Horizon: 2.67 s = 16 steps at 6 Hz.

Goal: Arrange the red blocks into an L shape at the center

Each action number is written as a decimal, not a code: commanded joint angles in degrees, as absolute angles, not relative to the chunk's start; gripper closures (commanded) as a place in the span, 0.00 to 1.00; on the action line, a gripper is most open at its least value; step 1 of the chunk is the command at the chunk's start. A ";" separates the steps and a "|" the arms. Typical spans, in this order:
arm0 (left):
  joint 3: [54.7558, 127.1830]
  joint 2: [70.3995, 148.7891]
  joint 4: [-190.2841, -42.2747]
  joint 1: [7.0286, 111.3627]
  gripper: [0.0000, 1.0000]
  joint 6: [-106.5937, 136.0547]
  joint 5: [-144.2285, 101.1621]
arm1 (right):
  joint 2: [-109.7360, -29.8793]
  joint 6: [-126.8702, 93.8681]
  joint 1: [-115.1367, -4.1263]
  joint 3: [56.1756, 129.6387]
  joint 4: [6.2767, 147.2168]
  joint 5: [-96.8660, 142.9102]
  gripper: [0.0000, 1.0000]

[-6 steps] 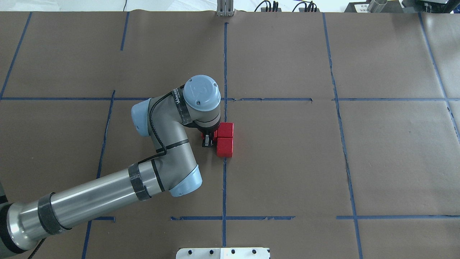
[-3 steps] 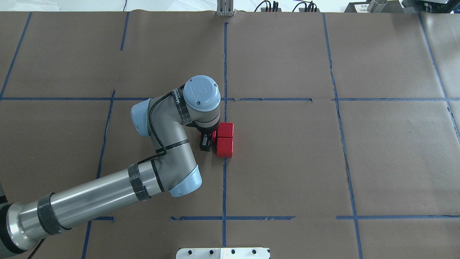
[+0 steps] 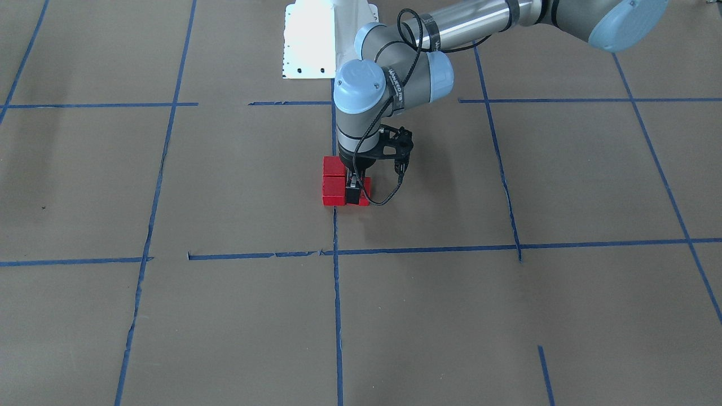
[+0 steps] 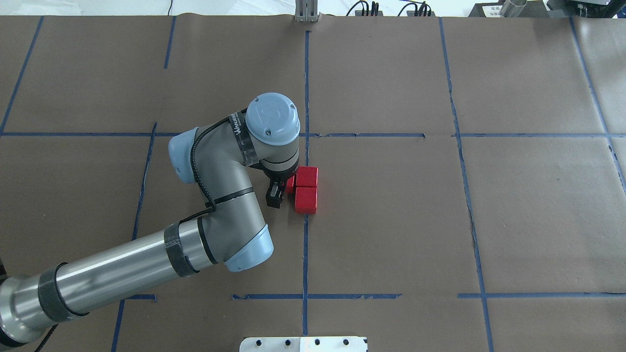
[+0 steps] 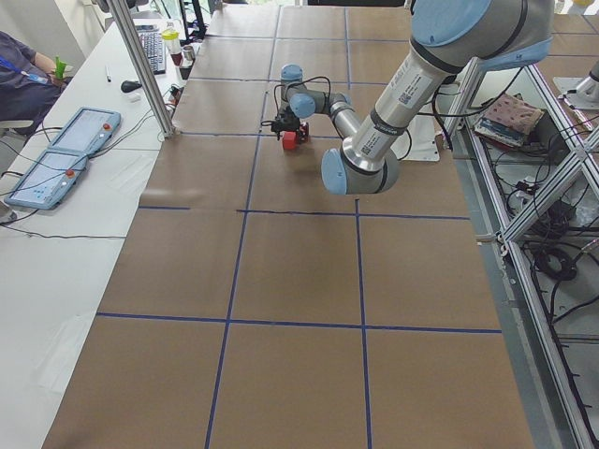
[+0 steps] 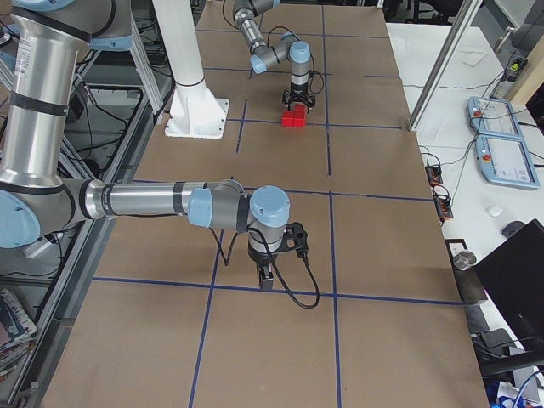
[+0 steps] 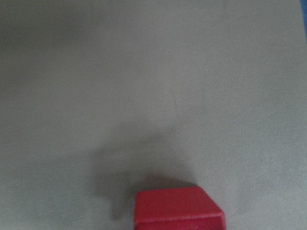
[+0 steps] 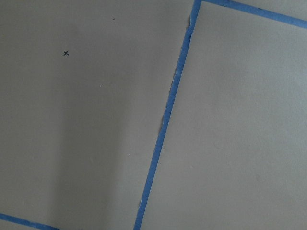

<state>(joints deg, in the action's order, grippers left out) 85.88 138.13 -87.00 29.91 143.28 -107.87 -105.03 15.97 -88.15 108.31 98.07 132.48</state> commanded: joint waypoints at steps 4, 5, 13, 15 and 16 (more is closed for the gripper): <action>113.08 118.80 -77.26 35.67 0.00 97.71 -112.84 | -105.12 14.60 -88.15 108.11 98.09 132.63 0.01; 113.64 115.26 -77.17 37.77 0.00 82.07 -112.85 | -105.12 14.33 -88.15 108.19 98.09 132.71 0.00; 101.91 89.49 -78.13 86.16 0.00 -6.86 -132.44 | -104.94 14.33 -88.15 108.11 98.09 132.63 0.00; 100.37 85.71 -78.22 88.77 0.00 -8.53 -133.24 | -104.94 14.33 -88.15 108.11 98.09 132.63 0.00; 100.11 85.52 -78.40 88.68 0.00 -7.74 -133.16 | -104.94 14.33 -88.15 108.11 98.09 132.63 0.00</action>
